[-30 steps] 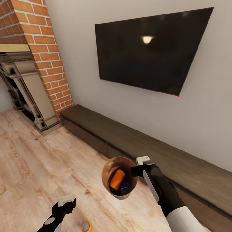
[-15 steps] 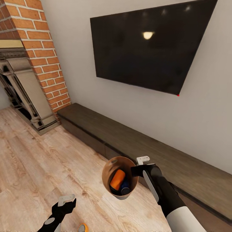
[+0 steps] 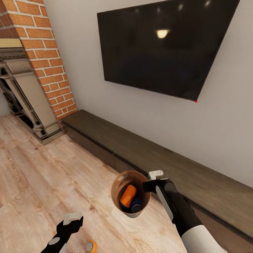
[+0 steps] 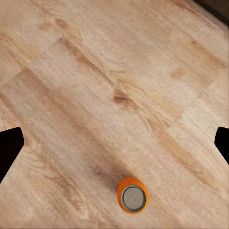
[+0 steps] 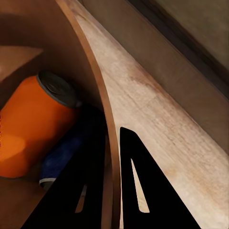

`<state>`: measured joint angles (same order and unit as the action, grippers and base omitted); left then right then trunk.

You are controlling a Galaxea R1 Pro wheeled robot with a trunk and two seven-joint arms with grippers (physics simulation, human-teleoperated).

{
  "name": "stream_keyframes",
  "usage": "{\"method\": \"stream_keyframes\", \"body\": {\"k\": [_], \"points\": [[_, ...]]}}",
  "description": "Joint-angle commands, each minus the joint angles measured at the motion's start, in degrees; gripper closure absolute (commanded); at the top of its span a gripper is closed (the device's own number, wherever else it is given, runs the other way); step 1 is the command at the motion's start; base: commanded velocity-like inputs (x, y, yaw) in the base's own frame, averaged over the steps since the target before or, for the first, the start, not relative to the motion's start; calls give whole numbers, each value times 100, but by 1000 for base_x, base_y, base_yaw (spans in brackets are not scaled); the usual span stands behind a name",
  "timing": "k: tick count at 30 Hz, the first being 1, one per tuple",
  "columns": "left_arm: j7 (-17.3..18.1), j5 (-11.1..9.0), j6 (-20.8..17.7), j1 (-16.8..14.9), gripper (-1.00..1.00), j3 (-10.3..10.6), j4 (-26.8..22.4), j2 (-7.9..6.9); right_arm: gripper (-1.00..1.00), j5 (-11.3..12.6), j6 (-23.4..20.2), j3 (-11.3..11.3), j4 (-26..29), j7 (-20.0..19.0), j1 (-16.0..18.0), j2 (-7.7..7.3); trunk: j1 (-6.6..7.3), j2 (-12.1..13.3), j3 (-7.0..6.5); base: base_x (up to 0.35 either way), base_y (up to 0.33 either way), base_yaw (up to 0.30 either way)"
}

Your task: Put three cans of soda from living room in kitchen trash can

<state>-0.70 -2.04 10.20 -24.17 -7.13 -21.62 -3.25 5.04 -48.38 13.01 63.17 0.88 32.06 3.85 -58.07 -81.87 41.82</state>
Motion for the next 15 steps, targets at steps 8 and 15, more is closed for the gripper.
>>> {"method": "stream_keyframes", "body": {"k": [8,15], "points": [[0,1,3,3,-100,1,0,0,100,85,4,-2,1,-27,2,1,0,0,74,0,0,0],[0,1,6,1,-100,1,-3,0,100,85,4,0,3,-27,2,1,0,0,138,0,0,0]]}}
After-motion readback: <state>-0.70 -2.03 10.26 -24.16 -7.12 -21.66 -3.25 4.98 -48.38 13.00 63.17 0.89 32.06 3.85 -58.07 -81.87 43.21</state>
